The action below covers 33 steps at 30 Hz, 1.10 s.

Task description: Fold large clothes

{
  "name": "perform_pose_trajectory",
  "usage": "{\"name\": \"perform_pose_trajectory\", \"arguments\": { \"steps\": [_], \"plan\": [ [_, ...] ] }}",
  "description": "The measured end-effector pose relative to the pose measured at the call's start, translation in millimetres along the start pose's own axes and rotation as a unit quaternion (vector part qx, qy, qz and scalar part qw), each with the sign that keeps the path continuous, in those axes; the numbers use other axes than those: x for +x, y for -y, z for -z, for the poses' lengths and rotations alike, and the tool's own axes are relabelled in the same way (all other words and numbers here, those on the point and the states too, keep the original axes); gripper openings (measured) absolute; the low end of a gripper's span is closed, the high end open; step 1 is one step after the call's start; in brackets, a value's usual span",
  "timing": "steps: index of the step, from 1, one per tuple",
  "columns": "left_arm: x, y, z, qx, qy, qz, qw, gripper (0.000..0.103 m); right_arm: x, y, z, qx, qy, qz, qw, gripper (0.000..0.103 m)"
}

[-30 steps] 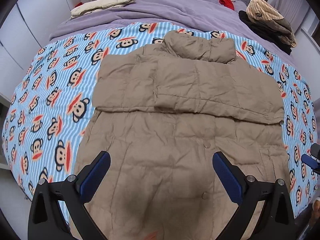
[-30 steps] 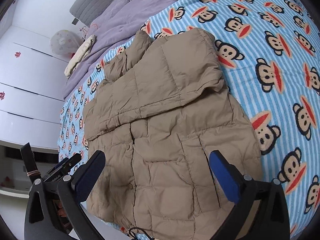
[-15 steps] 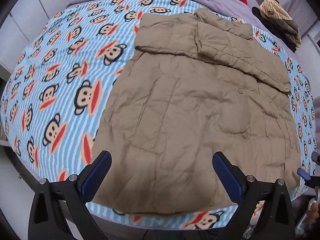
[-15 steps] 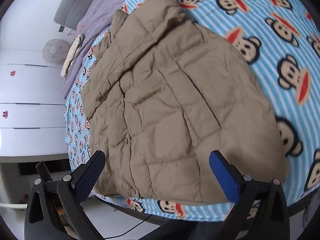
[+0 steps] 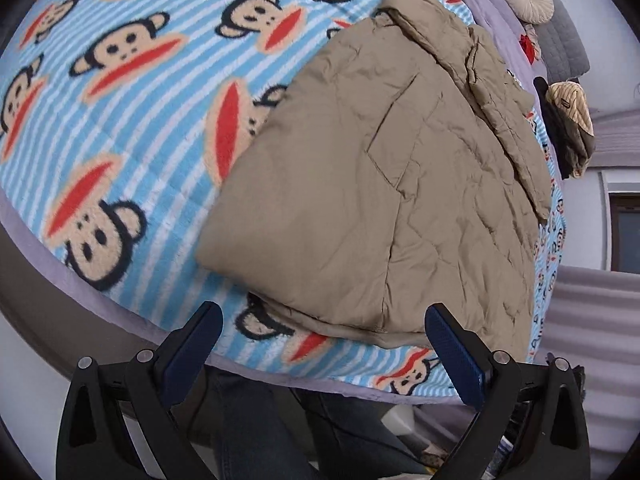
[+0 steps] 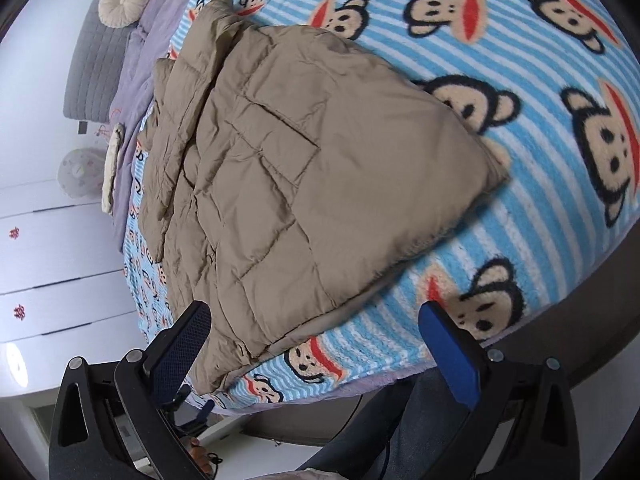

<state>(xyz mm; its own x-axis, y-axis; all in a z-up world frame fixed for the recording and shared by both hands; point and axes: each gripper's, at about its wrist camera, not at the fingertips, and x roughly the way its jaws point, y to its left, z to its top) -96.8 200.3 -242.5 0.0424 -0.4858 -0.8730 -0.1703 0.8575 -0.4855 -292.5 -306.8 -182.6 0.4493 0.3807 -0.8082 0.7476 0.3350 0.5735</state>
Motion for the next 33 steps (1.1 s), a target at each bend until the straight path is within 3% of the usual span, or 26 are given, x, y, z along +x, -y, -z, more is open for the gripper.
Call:
{"name": "perform_pose_trajectory", "arguments": {
  "steps": [9, 16, 17, 20, 21, 22, 24, 25, 26, 27, 28, 33],
  "plan": [
    [36, 31, -14, 0.031, -0.018, 0.026, 0.999, 0.102, 13, 15, 1, 0.048, 0.007, -0.019, 0.999, 0.103],
    [51, 40, -23, 0.047, -0.031, 0.009, 0.9984, 0.101, 28, 13, -5, 0.054, 0.009, -0.029, 0.998, 0.103],
    [49, 40, -23, 0.048, -0.028, 0.009, 0.9984, 0.098, 29, 13, -5, 0.055, 0.009, -0.033, 0.998, 0.103],
    [46, 38, -22, 0.052, -0.022, 0.001, 0.9984, 0.061, 30, 9, -5, 0.054, 0.013, -0.045, 0.997, 0.101],
    [44, 35, -23, 0.049, -0.025, 0.014, 0.9984, 0.039, 30, 7, -6, 0.052, 0.016, -0.048, 0.997, 0.098],
    [43, 34, -24, 0.043, -0.028, 0.033, 0.9981, 0.024, 30, 6, -6, 0.052, 0.021, -0.049, 0.997, 0.094],
    [39, 32, -26, 0.036, -0.024, 0.053, 0.9977, 0.016, 31, 6, -8, 0.056, 0.02, -0.042, 0.997, 0.073],
    [35, 34, -27, 0.039, -0.019, 0.059, 0.9973, 0.013, 33, 7, -10, 0.062, 0.018, -0.042, 0.997, 0.07],
    [31, 37, -29, 0.04, -0.013, 0.064, 0.997, 0.013, 35, 9, -11, 0.067, 0.016, -0.043, 0.997, 0.058],
    [24, 37, -30, 0.038, -0.006, 0.072, 0.9966, 0.013, 37, 11, -12, 0.071, 0.014, -0.04, 0.997, 0.028],
    [18, 40, -32, 0.033, 0.001, 0.084, 0.996, 0.013, 38, 12, -14, 0.073, 0.011, -0.038, 0.997, 0.014],
    [-26, 75, -58, 0.048, 0.051, 0.114, 0.991, 0.013, 18, -17, -25, 0.033, 0.031, -0.082, 0.996, 0.008]
  ]
}}
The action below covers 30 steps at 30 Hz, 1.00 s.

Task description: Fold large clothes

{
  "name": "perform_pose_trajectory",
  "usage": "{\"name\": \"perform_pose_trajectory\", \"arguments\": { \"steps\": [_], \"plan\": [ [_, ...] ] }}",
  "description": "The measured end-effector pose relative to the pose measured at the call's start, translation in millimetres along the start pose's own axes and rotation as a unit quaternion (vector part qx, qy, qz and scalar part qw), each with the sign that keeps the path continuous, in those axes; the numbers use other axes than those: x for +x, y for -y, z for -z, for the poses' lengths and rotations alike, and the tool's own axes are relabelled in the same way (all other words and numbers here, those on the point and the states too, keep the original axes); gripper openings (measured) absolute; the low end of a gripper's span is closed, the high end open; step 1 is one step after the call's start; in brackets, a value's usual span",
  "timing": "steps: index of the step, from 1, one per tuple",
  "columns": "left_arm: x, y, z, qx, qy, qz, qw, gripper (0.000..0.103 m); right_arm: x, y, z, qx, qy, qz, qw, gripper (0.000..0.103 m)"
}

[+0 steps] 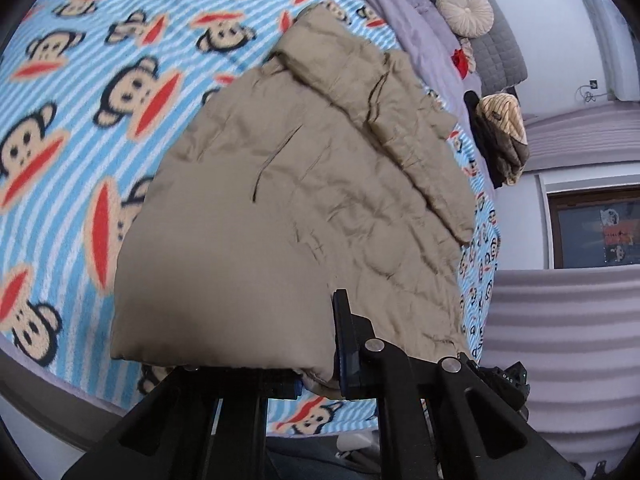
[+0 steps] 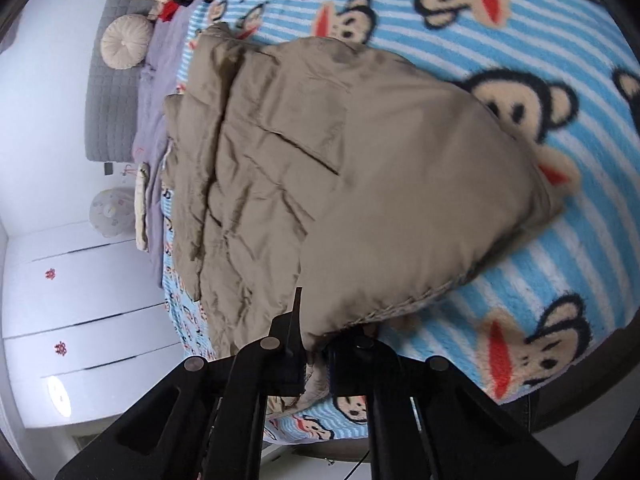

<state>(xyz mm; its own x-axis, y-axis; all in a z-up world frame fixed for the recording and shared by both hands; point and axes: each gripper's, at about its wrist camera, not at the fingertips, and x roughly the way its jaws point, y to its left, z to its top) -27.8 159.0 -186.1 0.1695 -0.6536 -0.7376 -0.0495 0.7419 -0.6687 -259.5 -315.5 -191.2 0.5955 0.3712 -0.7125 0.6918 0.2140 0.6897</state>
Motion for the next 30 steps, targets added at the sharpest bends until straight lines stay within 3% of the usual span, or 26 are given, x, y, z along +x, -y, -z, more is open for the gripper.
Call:
{"name": "perform_pose_trajectory", "arguments": {
  "steps": [7, 15, 23, 30],
  "plan": [
    [-28, 82, -82, 0.052, 0.08, 0.008, 0.9954, 0.013, -13, -101, -60, -0.102, 0.004, -0.039, 0.994, 0.008],
    [-10, 160, -174, 0.091, 0.129, -0.062, 0.9855, 0.013, 15, -212, -159, -0.205, -0.01, -0.056, 0.977, 0.008],
    [62, 151, -269, 0.092, 0.092, -0.14, 0.9815, 0.013, 94, -270, -238, -0.213, -0.023, -0.024, 0.977, 0.008],
    [152, 120, -322, 0.109, 0.029, -0.191, 0.9751, 0.013, 171, -255, -275, -0.166, -0.013, 0.033, 0.985, 0.008]
  ]
}}
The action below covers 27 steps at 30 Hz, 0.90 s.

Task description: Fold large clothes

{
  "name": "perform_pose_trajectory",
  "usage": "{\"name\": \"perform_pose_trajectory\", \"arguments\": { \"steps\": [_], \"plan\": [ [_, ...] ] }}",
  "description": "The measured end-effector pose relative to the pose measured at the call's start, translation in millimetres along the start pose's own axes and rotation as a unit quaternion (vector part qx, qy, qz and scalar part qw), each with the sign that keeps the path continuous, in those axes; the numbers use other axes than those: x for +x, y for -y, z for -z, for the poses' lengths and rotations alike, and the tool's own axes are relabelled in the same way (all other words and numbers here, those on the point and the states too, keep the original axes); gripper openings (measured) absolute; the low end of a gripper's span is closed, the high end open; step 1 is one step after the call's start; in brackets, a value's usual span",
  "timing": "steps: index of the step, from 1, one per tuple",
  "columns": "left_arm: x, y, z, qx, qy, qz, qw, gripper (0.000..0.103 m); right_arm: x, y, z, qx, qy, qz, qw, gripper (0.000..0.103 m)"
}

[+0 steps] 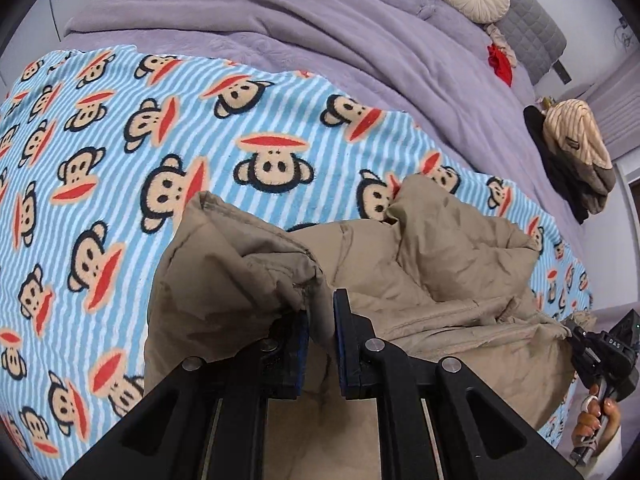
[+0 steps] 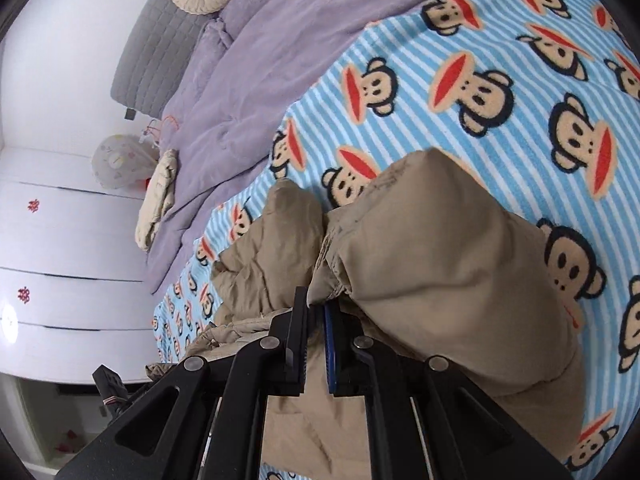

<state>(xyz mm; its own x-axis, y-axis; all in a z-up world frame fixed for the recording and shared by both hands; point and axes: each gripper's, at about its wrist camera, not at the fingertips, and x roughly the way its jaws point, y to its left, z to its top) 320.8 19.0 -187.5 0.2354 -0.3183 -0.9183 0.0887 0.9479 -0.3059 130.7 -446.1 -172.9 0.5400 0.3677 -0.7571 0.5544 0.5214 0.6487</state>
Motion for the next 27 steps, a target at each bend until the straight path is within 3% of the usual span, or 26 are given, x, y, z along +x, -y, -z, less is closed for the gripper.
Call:
{"name": "perform_pose_trajectory", "arguments": {
  "steps": [5, 9, 11, 12, 13, 16, 18, 19, 20, 22, 23, 24, 27],
  "plan": [
    [42, -4, -20, -0.017, -0.021, -0.005, 0.9996, 0.013, 40, 16, -16, 0.01, 0.014, 0.031, 0.999, 0.008],
    [33, 2, -23, 0.013, -0.01, -0.011, 0.9998, 0.015, 57, 19, -24, 0.006, 0.019, 0.049, 0.999, 0.008],
    [9, 7, -17, 0.049, 0.03, -0.03, 0.9979, 0.047, 56, 14, -26, 0.0, 0.018, 0.056, 0.998, 0.008],
    [-5, 8, -15, 0.063, 0.051, -0.046, 0.9956, 0.09, 53, 11, -26, -0.008, 0.014, 0.06, 0.998, 0.008],
    [-19, 9, -13, 0.079, 0.073, -0.056, 0.9926, 0.101, 49, 7, -27, -0.019, 0.011, 0.062, 0.998, 0.008],
    [-44, 12, -7, 0.117, 0.087, -0.061, 0.9875, 0.101, 31, -5, -28, -0.045, 0.01, 0.064, 0.997, 0.016],
    [-48, 16, -2, 0.141, 0.084, -0.064, 0.9843, 0.101, 10, -13, -22, -0.067, 0.03, 0.071, 0.995, 0.041],
    [-46, 19, 1, 0.155, 0.084, -0.066, 0.9822, 0.093, -1, -19, -15, -0.085, 0.044, 0.079, 0.992, 0.042],
    [-43, 22, 4, 0.169, 0.081, -0.067, 0.98, 0.087, -9, -26, -6, -0.108, 0.049, 0.082, 0.989, 0.042],
    [-28, 27, 8, 0.187, 0.066, -0.067, 0.9778, 0.054, -12, -39, 13, -0.168, 0.038, 0.099, 0.98, 0.034],
    [-19, 27, 9, 0.188, 0.06, -0.068, 0.978, 0.046, -10, -43, 23, -0.198, 0.03, 0.117, 0.973, 0.023],
    [-10, 26, 9, 0.186, 0.052, -0.07, 0.9788, 0.039, -8, -45, 29, -0.221, 0.024, 0.135, 0.965, 0.019],
    [20, 20, 8, 0.175, 0.042, -0.088, 0.9796, 0.039, -2, -32, 33, -0.249, 0.022, 0.183, 0.951, 0.019]
  ]
}}
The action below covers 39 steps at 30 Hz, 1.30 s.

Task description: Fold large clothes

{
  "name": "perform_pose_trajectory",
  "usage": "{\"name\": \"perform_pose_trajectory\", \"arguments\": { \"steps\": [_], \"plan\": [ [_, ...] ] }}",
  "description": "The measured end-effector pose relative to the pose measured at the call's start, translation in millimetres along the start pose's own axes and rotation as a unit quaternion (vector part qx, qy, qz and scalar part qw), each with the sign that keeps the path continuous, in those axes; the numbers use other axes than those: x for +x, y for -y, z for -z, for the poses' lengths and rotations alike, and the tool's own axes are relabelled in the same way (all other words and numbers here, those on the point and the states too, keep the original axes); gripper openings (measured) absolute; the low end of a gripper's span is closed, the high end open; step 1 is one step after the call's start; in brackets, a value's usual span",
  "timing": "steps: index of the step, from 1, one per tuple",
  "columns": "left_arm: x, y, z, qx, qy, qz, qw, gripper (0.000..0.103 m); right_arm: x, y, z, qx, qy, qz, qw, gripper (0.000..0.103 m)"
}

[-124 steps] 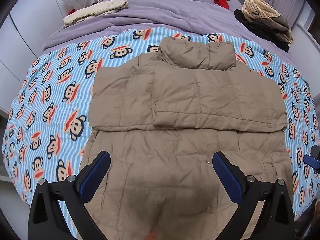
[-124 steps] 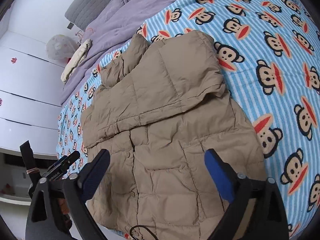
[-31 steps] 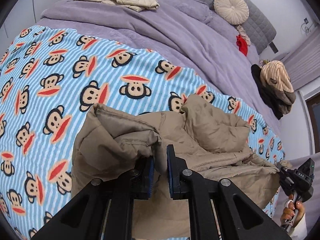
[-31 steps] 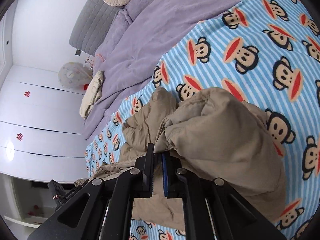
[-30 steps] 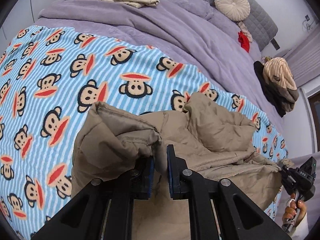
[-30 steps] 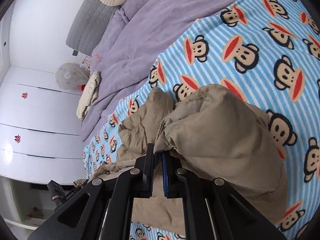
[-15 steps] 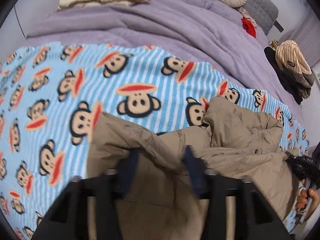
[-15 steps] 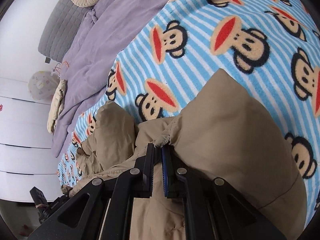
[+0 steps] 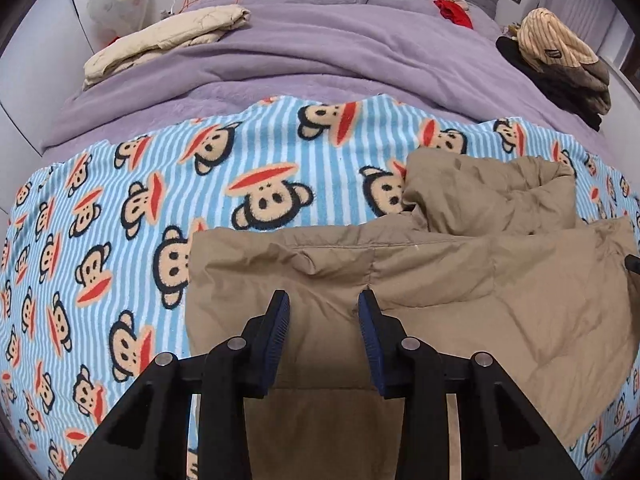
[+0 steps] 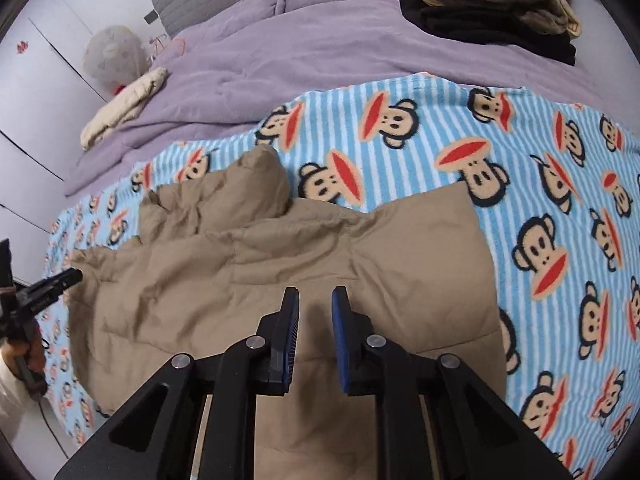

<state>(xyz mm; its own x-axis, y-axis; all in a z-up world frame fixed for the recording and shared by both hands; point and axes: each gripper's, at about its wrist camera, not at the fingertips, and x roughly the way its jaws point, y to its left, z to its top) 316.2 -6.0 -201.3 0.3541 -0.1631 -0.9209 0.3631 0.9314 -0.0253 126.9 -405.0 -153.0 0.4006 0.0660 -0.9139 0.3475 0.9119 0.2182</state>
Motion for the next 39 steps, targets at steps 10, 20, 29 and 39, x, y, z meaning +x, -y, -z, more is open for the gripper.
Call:
{"name": "perform_pose_trajectory", "arguments": {
  "steps": [10, 20, 29, 39],
  "plan": [
    [75, -20, -21, -0.086, -0.018, -0.016, 0.996, 0.039, 65, 82, -19, 0.154, -0.009, 0.02, 0.988, 0.008],
    [43, -36, -24, -0.093, 0.001, -0.031, 0.9952, 0.039, 75, 76, -24, 0.111, -0.017, 0.062, 0.992, 0.007],
    [-24, -53, 32, -0.095, -0.005, -0.034, 0.9949, 0.04, 0, 58, 7, 0.126, 0.023, 0.03, 0.991, 0.011],
    [-43, 6, 112, -0.072, -0.059, -0.001, 0.9956, 0.051, -35, -4, 91, 0.113, -0.012, -0.04, 0.993, 0.011]
  ]
}}
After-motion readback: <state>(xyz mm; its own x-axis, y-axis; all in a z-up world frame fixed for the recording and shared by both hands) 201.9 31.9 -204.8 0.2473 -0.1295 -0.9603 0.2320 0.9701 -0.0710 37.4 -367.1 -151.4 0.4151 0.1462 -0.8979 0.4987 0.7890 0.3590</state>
